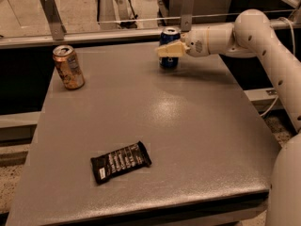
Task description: Knock pepsi can over
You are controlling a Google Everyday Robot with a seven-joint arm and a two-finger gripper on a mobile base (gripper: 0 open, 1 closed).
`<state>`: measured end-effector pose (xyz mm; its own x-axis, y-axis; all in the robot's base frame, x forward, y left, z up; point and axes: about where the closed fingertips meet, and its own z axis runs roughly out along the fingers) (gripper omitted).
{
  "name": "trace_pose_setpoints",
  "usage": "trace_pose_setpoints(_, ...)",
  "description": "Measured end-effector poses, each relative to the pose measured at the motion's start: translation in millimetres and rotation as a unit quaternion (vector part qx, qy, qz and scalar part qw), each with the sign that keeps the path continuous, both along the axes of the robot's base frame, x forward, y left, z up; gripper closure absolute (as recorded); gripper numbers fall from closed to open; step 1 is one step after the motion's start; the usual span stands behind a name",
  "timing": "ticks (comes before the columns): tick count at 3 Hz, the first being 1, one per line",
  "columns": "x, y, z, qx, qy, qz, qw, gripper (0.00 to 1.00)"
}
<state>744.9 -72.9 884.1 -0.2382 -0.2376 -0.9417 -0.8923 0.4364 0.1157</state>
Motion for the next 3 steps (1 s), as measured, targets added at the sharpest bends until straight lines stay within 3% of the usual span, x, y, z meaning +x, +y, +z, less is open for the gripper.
trace_pose_setpoints(1,-23.9,1.6,19.7,-0.028,-0.03,0.037,0.9985,0.88)
trace_pose_setpoints(2,-60.5,-0.6,27.5,-0.106,-0.051,0.081,0.9898,1.0)
trace_pose_setpoints(3,-97.9,-6.3,22.4,-0.213,-0.059,0.119,0.9679,1.0)
